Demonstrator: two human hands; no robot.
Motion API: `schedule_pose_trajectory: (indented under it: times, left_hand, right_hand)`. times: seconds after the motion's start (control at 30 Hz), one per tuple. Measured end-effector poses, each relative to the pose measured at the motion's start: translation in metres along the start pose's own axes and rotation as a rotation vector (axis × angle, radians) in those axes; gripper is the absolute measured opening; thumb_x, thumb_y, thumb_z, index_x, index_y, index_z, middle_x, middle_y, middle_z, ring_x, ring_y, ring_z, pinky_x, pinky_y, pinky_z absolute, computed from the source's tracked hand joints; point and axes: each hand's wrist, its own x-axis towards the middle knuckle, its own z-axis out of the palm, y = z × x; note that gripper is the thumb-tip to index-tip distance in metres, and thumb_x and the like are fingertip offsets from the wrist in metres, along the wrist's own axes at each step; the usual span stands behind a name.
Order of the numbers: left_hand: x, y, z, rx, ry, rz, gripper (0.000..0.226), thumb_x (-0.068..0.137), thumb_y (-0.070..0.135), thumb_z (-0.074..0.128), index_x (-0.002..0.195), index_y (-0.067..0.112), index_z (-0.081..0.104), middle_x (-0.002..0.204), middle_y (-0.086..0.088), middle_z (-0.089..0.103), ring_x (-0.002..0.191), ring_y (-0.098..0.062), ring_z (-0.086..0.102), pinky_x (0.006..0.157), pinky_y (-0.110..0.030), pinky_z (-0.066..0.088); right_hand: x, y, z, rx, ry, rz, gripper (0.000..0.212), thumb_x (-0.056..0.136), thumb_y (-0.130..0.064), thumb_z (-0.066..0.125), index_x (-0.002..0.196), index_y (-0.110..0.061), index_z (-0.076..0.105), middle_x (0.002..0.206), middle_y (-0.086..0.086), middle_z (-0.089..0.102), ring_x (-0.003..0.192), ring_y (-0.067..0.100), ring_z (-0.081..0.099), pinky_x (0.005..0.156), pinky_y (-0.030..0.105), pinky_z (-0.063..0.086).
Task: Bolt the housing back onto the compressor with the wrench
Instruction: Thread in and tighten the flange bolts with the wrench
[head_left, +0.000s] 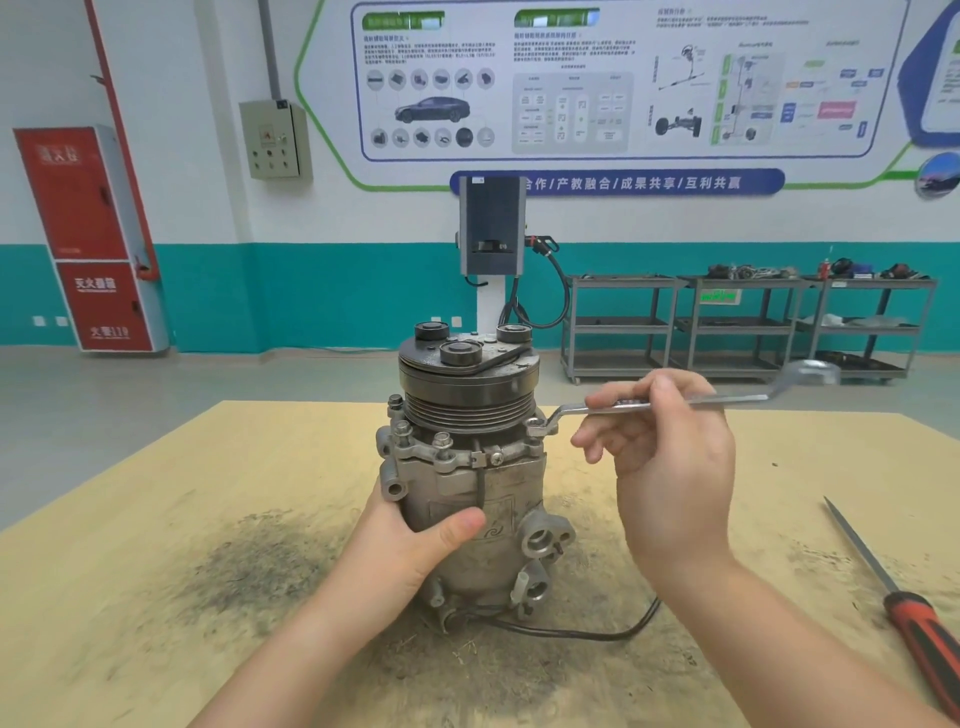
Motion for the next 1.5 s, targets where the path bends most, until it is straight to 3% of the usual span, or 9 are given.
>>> schedule_pose_trajectory:
  times: [0.17, 0.27, 0.47, 0.7, 0.8, 0.9, 1.07, 1.2, 1.5]
  left_hand:
    - [0.002, -0.006, -0.001, 0.03, 0.0, -0.013, 0.066, 0.066, 0.046, 0.079, 0.123, 0.027, 0.052, 0.105, 0.011, 0.073, 0.062, -0.005, 0.067, 0.048, -0.01, 0.048]
    - [0.004, -0.01, -0.001, 0.076, 0.013, -0.018, 0.049, 0.075, 0.027, 0.08, 0.117, 0.021, 0.054, 0.099, 0.007, 0.071, 0.089, -0.01, 0.07, 0.06, -0.005, 0.047]
    - [0.0, -0.005, 0.002, 0.011, 0.028, -0.002, 0.067, 0.061, 0.055, 0.074, 0.12, 0.033, 0.053, 0.103, 0.022, 0.072, 0.058, 0.003, 0.065, 0.045, -0.01, 0.045]
    - [-0.001, -0.003, 0.001, 0.025, 0.022, 0.005, 0.068, 0.066, 0.059, 0.076, 0.124, 0.032, 0.053, 0.106, 0.019, 0.072, 0.064, 0.001, 0.068, 0.046, -0.013, 0.047]
    - [-0.001, -0.001, 0.0, 0.034, 0.03, 0.026, 0.083, 0.059, 0.071, 0.079, 0.127, 0.032, 0.052, 0.112, 0.025, 0.07, 0.094, 0.003, 0.069, 0.063, -0.012, 0.053]
    - [-0.001, 0.0, 0.001, 0.025, 0.024, 0.017, 0.083, 0.059, 0.07, 0.079, 0.128, 0.031, 0.052, 0.113, 0.021, 0.071, 0.087, 0.0, 0.07, 0.056, -0.013, 0.052]
    - [0.001, -0.004, 0.0, 0.039, 0.039, 0.015, 0.077, 0.065, 0.062, 0.079, 0.13, 0.028, 0.053, 0.115, 0.014, 0.071, 0.081, -0.004, 0.07, 0.052, -0.01, 0.048]
    - [0.003, -0.006, 0.002, 0.053, 0.074, 0.023, 0.073, 0.057, 0.062, 0.076, 0.12, 0.029, 0.056, 0.108, 0.011, 0.072, 0.093, 0.01, 0.065, 0.064, -0.005, 0.048]
    - [0.001, -0.008, -0.001, 0.039, 0.02, -0.001, 0.07, 0.067, 0.054, 0.074, 0.129, 0.026, 0.053, 0.111, 0.011, 0.073, 0.064, -0.001, 0.067, 0.049, -0.011, 0.046]
  right_hand:
    - [-0.024, 0.012, 0.004, -0.515, -0.367, -0.657, 0.028, 0.103, -0.028, 0.042, 0.094, -0.01, 0.062, 0.088, 0.009, 0.066, 0.079, 0.013, 0.064, 0.075, 0.016, 0.051]
    - [-0.026, 0.007, 0.009, -0.709, -0.426, -0.8, 0.027, 0.096, -0.017, 0.055, 0.085, 0.004, 0.068, 0.083, 0.011, 0.068, 0.079, 0.013, 0.061, 0.076, 0.014, 0.051]
    - [-0.014, -0.016, 0.019, -0.299, -0.127, -0.259, 0.012, 0.099, -0.016, 0.038, 0.103, -0.027, 0.042, 0.079, 0.003, 0.068, 0.061, 0.016, 0.066, 0.057, 0.024, 0.051]
    - [0.016, -0.018, 0.006, 0.146, 0.117, 0.417, 0.017, 0.101, 0.0, 0.03, 0.098, -0.012, 0.042, 0.059, 0.009, 0.066, 0.044, 0.019, 0.056, 0.043, 0.024, 0.044]
    - [0.025, -0.015, -0.002, 0.265, 0.114, 0.537, 0.012, 0.099, 0.0, 0.034, 0.096, -0.008, 0.043, 0.06, 0.011, 0.063, 0.045, 0.019, 0.054, 0.046, 0.025, 0.047]
    - [0.019, -0.007, -0.002, 0.198, 0.098, 0.409, 0.013, 0.101, -0.002, 0.033, 0.095, -0.01, 0.042, 0.062, 0.008, 0.065, 0.046, 0.019, 0.056, 0.046, 0.024, 0.046]
    - [-0.023, 0.008, 0.012, -0.248, -0.039, -0.326, 0.011, 0.103, -0.026, 0.041, 0.096, -0.028, 0.049, 0.079, 0.003, 0.067, 0.063, 0.016, 0.065, 0.058, 0.024, 0.051]
    - [-0.037, 0.01, 0.015, -0.615, -0.388, -0.692, 0.023, 0.095, -0.019, 0.056, 0.089, 0.0, 0.067, 0.085, 0.009, 0.068, 0.076, 0.022, 0.066, 0.068, 0.033, 0.055]
    - [-0.006, -0.026, 0.018, -0.088, 0.01, 0.014, 0.016, 0.101, -0.006, 0.033, 0.095, -0.02, 0.038, 0.066, 0.006, 0.067, 0.049, 0.021, 0.057, 0.052, 0.026, 0.043]
